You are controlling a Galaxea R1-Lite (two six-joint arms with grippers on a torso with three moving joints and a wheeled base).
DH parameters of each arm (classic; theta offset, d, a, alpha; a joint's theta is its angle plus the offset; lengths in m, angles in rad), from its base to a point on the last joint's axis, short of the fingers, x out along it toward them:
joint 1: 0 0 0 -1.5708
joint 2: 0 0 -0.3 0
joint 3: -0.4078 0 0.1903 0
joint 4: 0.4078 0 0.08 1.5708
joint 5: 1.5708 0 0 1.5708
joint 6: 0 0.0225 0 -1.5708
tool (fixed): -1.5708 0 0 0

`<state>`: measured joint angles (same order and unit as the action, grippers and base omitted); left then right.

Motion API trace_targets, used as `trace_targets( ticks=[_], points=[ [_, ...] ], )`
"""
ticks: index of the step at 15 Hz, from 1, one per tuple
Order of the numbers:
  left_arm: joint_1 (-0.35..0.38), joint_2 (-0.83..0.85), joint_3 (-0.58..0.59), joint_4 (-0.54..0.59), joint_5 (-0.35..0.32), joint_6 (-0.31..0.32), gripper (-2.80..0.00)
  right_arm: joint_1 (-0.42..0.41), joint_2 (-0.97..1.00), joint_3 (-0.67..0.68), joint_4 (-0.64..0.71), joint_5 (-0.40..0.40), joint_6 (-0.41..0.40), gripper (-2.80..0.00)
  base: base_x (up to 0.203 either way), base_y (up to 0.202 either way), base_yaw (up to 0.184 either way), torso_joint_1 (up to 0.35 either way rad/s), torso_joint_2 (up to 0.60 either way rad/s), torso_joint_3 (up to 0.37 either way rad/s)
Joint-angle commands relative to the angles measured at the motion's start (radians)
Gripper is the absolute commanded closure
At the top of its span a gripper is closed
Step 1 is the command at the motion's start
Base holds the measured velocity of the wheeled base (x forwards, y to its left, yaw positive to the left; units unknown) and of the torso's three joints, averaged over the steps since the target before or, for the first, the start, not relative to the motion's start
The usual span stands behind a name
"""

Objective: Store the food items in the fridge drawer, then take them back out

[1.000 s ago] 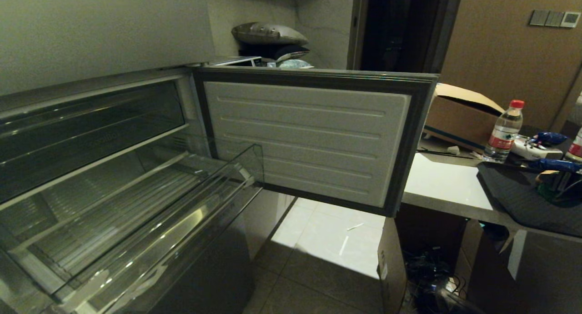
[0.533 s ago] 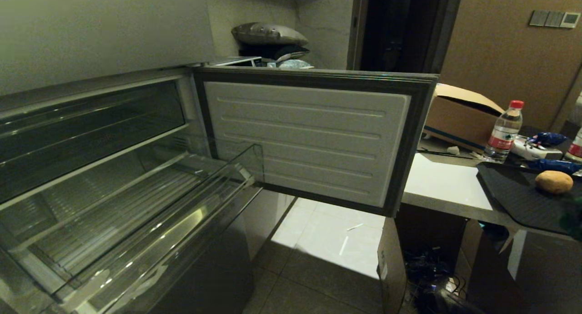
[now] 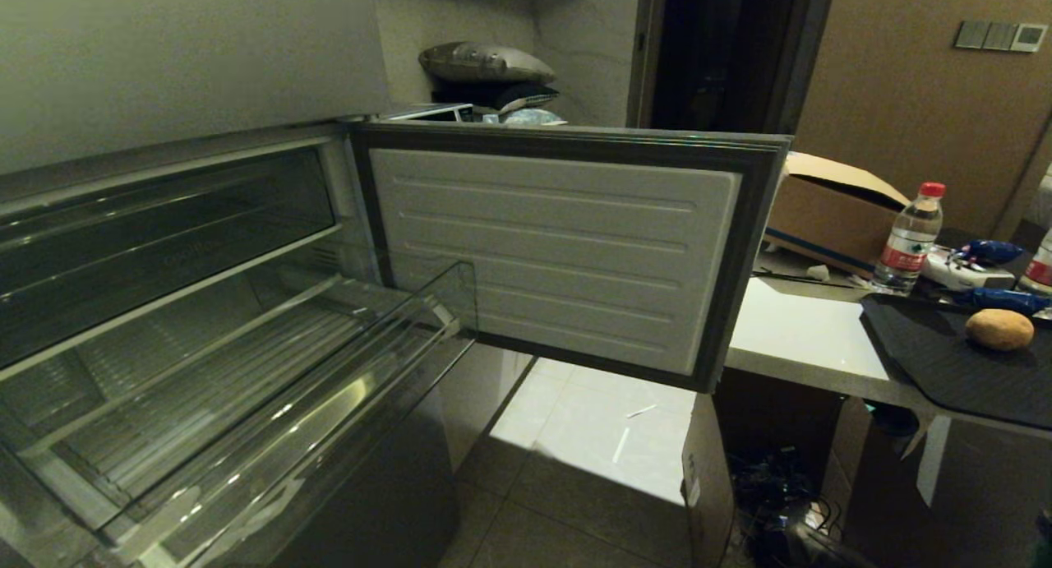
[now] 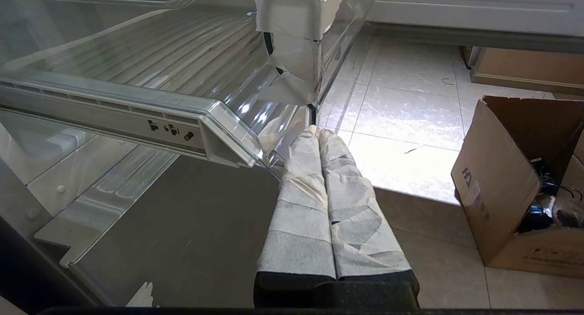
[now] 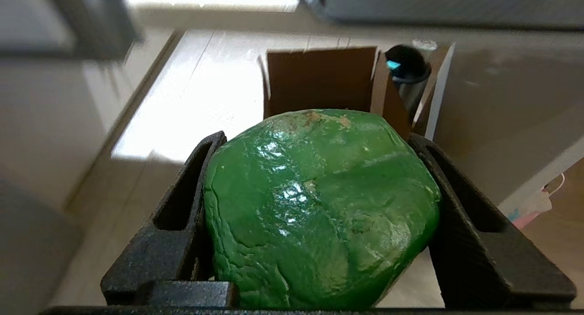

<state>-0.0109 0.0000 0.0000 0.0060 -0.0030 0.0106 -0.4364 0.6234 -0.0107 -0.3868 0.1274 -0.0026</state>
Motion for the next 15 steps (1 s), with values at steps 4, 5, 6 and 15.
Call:
trace_targets(
  ticks=[4, 5, 6, 15],
  points=[
    [0.000, 0.002, 0.000, 0.000, 0.000, -0.001, 0.00, 0.102, -0.351, 0.040, 0.237, -0.062, -0.047, 0.00, 0.000, 0.000, 0.000, 0.000, 0.00, 0.000],
    [0.000, 0.002, 0.000, 0.000, 0.000, 0.000, 0.00, 0.105, -0.347, 0.041, 0.244, -0.069, -0.057, 0.00, 0.000, 0.000, 0.000, 0.000, 0.00, 0.000],
    [0.000, 0.002, 0.000, 0.000, 0.000, 0.000, 0.00, 0.110, -0.347, 0.041, 0.249, -0.080, -0.055, 0.00, 0.000, 0.000, 0.000, 0.000, 0.00, 0.000],
    [0.000, 0.002, 0.000, 0.000, 0.000, 0.000, 0.00, 0.278, -0.344, 0.040, 0.313, -0.104, -0.073, 0.00, 0.000, 0.000, 0.000, 0.000, 0.00, 0.000]
  ],
)
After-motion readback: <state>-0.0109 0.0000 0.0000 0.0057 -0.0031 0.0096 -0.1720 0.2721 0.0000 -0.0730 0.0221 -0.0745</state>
